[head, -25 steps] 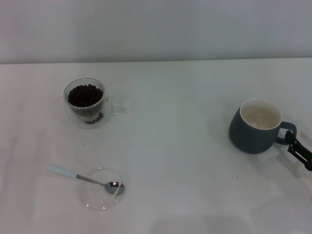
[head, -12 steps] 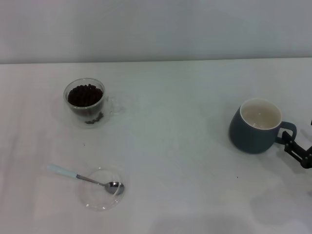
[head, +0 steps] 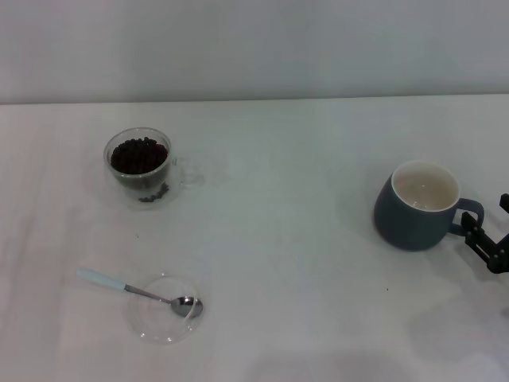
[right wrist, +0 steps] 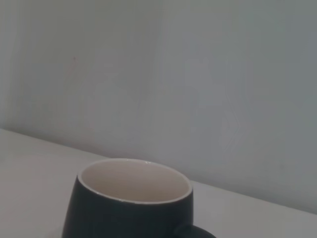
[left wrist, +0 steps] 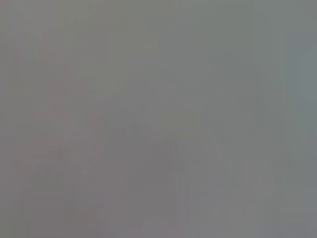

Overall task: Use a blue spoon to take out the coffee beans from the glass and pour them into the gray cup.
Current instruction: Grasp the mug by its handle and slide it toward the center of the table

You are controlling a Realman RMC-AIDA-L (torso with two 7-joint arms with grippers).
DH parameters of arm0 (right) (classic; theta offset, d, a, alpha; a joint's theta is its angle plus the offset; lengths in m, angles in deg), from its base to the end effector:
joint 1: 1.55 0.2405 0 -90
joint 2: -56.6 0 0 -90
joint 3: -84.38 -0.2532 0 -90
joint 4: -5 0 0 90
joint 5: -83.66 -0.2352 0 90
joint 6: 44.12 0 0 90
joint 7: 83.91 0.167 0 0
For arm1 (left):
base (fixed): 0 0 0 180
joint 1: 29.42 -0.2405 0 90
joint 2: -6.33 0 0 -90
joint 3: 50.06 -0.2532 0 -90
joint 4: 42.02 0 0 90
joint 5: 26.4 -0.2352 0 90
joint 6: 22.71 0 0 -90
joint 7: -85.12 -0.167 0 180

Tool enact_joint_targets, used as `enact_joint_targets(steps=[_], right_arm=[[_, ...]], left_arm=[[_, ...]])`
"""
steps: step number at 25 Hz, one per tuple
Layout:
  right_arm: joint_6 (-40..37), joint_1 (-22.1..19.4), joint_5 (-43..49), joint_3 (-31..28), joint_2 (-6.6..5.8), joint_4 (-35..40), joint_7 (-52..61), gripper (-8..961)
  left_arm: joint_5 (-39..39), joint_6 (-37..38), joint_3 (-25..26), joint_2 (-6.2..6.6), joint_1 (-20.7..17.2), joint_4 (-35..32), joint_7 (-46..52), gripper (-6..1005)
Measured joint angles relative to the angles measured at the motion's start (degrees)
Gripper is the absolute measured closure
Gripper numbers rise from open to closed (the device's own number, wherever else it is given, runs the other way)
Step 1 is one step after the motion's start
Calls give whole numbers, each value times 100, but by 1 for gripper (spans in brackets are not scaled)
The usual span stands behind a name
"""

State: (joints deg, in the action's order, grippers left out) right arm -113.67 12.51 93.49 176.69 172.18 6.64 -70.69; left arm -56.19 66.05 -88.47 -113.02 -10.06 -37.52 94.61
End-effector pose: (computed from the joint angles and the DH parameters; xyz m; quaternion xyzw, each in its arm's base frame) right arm 0.4213 0.2718 -0.0236 -0.7783 0.2300 0.1804 0.5556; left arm -0.3876 0.2879 0.0351 -0.5642 -0.2083 -0.3252 0.7298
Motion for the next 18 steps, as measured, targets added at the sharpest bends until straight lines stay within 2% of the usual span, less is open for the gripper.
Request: enact_joint_targets(steps=[13,18], right_arm=[[-20,2,2,70,0,16,39,478],[12,25,1,216,3,71,45,588]], left_arm=[[0,0,0,8,46,-37,0,317],[0,1,0,9,69,-22,0,317]])
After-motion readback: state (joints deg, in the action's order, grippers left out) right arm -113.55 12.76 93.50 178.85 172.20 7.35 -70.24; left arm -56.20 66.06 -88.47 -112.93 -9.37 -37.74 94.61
